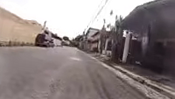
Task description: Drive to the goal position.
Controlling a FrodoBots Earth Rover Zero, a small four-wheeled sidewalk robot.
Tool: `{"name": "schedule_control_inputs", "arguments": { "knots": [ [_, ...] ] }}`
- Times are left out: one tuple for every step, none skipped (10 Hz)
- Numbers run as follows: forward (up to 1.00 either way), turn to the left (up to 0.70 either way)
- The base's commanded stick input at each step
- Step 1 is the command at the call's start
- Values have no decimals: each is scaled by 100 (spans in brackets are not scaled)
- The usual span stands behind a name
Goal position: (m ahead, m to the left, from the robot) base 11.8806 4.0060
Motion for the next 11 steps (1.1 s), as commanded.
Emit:
{"name": "schedule_control_inputs", "arguments": {
  "knots": [
    [70, 1],
    [70, 1],
    [70, 1],
    [70, 1],
    [70, 1],
    [70, 1],
    [70, 1],
    [70, 1],
    [70, 1],
    [70, 1],
    [70, 1]
  ]
}}
